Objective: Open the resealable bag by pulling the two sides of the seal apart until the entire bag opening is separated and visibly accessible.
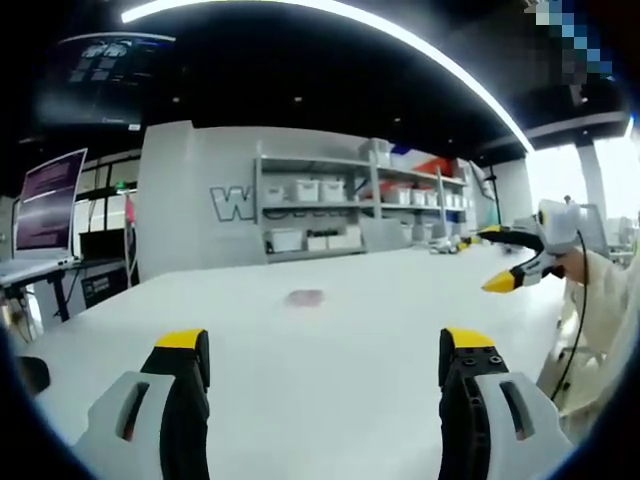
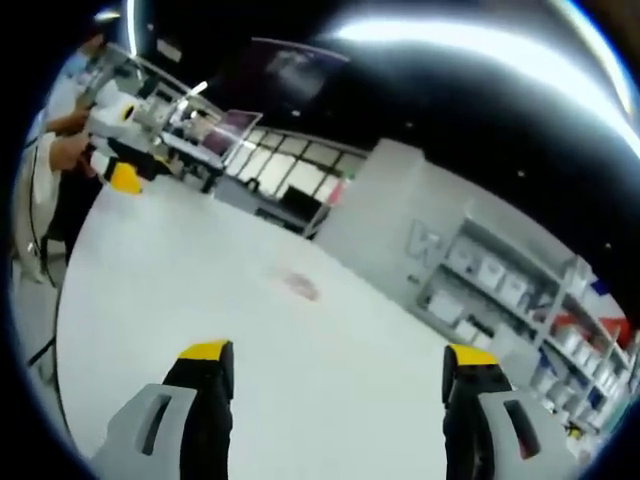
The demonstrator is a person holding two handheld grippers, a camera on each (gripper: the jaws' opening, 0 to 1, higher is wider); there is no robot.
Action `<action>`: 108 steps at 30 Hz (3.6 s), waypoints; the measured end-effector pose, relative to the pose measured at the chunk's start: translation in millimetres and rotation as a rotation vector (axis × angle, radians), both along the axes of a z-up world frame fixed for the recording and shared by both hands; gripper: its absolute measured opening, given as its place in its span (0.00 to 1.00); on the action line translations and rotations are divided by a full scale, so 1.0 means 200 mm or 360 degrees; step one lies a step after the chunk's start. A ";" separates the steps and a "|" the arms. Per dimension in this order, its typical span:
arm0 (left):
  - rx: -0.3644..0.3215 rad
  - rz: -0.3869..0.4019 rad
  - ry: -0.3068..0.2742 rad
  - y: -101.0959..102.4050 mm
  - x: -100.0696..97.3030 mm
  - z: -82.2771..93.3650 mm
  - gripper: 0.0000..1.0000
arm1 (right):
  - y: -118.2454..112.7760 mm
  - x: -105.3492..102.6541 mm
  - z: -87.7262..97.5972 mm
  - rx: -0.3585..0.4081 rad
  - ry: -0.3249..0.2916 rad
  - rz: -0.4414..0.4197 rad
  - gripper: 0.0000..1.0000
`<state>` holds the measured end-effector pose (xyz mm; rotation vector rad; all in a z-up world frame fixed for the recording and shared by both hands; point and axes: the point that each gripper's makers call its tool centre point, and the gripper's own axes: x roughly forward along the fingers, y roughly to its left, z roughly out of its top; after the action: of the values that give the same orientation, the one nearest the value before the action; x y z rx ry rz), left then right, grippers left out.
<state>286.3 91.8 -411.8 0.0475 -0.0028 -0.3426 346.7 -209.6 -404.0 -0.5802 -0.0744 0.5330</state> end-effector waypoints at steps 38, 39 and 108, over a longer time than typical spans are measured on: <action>-0.0005 0.0008 0.0007 0.02 -0.01 0.00 0.94 | 0.09 0.13 -0.01 -0.0070 -0.0017 0.0002 0.83; -0.0004 0.0008 0.0007 0.02 -0.01 0.00 0.94 | 0.09 0.13 -0.01 -0.0056 -0.0011 0.0003 0.83; -0.0017 0.0007 0.0014 0.02 -0.01 0.00 0.93 | 0.28 0.32 -0.06 -0.0105 0.0048 0.0141 0.80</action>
<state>283.4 95.2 -412.6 0.0353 0.0040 -0.3381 411.0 -154.5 -415.5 -0.6353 -0.0540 0.6319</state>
